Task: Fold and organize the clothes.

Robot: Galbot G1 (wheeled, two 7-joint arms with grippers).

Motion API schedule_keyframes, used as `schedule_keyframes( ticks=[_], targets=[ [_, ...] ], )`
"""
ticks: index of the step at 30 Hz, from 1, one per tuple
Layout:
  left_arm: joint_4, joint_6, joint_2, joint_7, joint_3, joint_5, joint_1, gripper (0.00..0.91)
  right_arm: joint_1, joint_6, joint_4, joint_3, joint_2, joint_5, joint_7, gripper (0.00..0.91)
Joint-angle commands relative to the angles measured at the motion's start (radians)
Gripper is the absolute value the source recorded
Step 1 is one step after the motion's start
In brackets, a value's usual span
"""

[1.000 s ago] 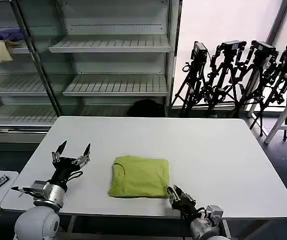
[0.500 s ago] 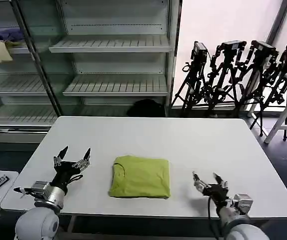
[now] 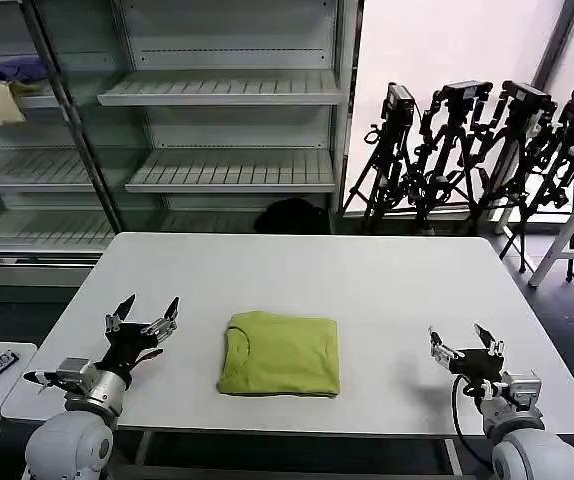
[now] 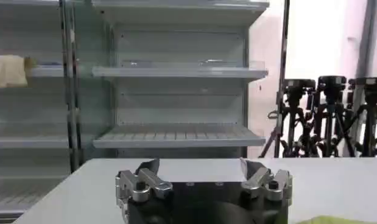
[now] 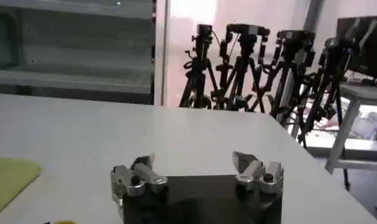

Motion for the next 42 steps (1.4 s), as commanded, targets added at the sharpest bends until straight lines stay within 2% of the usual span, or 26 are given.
schedule_keyframes(
  ticks=[1, 4, 13, 17, 34, 39, 42],
  targets=[
    [0.003, 0.011, 0.0, 0.0, -0.002, -0.02, 0.005, 0.907, 0.025, 0.034, -0.021, 0.03, -0.036, -0.075, -0.039, 0.907],
    [0.008, 0.009, 0.0, -0.002, 0.0, -0.019, 0.007, 0.907, 0.026, 0.056, -0.035, 0.017, -0.032, -0.082, -0.04, 0.907],
    [0.024, 0.001, 0.002, -0.01, 0.003, -0.016, 0.001, 0.907, 0.062, 0.059, -0.058, -0.019, -0.018, -0.101, -0.028, 0.907],
    [0.027, -0.002, 0.003, -0.019, 0.003, -0.015, -0.007, 0.907, 0.068, 0.106, -0.057, -0.037, -0.02, -0.105, -0.038, 0.907],
    [0.065, -0.018, 0.018, -0.047, -0.002, -0.021, -0.024, 0.907, 0.133, 0.078, -0.11, -0.083, -0.011, -0.104, -0.034, 0.907],
    [0.074, -0.026, 0.021, -0.053, 0.001, -0.041, -0.028, 0.907, 0.132, 0.042, -0.111, -0.086, -0.004, -0.098, -0.041, 0.907],
    [0.085, -0.028, 0.027, -0.056, 0.002, -0.059, -0.033, 0.907, 0.121, 0.061, -0.103, -0.093, 0.001, -0.065, 0.0, 0.907]
  ],
)
